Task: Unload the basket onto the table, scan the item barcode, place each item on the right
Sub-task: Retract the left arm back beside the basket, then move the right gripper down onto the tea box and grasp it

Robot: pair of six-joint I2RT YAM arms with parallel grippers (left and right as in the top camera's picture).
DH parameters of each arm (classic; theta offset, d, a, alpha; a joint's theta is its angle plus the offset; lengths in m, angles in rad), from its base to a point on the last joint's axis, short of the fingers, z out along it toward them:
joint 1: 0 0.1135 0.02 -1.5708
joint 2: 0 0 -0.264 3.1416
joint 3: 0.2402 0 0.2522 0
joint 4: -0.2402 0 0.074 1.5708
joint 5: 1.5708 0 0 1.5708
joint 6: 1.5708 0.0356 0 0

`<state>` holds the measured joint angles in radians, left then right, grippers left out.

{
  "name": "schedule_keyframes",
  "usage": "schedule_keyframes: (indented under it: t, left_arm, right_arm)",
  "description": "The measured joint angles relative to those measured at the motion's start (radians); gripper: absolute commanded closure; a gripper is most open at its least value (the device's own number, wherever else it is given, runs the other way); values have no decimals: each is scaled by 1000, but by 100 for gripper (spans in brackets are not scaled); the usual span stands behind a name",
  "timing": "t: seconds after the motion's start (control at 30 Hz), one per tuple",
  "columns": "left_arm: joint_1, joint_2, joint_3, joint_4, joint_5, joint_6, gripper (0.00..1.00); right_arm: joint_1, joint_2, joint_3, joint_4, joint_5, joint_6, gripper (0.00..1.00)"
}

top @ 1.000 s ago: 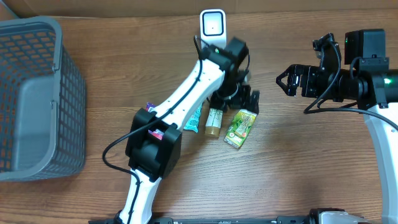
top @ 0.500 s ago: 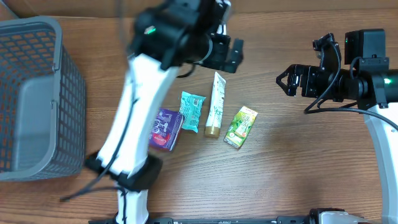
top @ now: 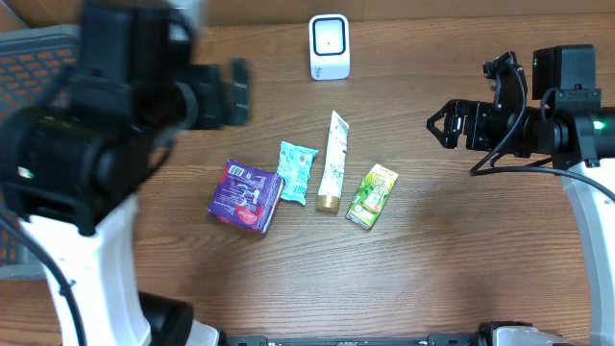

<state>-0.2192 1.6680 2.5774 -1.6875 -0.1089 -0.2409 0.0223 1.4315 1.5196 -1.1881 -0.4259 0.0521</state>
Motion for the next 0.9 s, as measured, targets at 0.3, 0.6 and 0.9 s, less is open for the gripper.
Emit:
schedule_keyframes:
  t: [0.3, 0.6, 0.9]
  left_arm:
    - [304, -5, -137, 0, -12, 16, 0]
    - [447, -5, -137, 26, -13, 16, 0]
    - [455, -5, -137, 34, -16, 16, 0]
  right_arm:
    - [0, 0, 0, 11, -31, 0, 0]
    - [49, 16, -32, 20, -91, 77, 16]
    - [119, 98, -283, 93, 37, 349, 19]
